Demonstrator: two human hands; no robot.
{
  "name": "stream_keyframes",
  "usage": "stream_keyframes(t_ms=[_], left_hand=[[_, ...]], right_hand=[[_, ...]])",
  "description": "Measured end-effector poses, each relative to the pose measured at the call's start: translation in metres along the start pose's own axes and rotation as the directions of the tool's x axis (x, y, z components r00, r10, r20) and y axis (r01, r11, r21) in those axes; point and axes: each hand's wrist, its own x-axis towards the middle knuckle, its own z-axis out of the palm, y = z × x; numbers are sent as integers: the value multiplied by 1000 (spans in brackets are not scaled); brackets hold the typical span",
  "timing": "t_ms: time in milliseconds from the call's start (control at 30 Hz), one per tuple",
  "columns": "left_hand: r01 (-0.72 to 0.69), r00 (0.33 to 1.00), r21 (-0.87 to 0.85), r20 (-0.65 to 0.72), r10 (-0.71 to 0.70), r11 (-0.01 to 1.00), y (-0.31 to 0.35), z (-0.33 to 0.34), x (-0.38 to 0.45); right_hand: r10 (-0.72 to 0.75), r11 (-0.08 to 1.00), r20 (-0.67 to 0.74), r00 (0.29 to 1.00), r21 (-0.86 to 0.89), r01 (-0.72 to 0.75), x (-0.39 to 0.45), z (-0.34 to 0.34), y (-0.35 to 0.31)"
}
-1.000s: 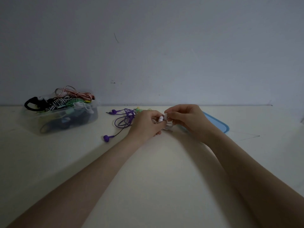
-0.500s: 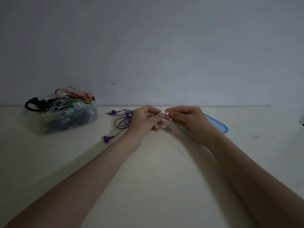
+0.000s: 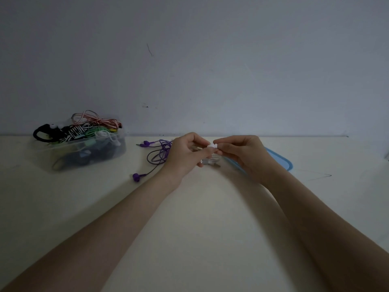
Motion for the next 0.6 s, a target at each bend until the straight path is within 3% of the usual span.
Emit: stream_keyframes(t_ms=[200,400,600], left_hand=[[36,993,-7,113,-35,999,3,-8,2],[181,976,-113,141,-165,977,0,-14,3],[193,974,-111,144,-176,975,1,-12,2]], right_hand=[[59,992,99,993,105,-70,-2,-3,-3],[105,979,46,993,172,-112,1,1,-2],[107,978,43,993,175,-113,0,0,-2]])
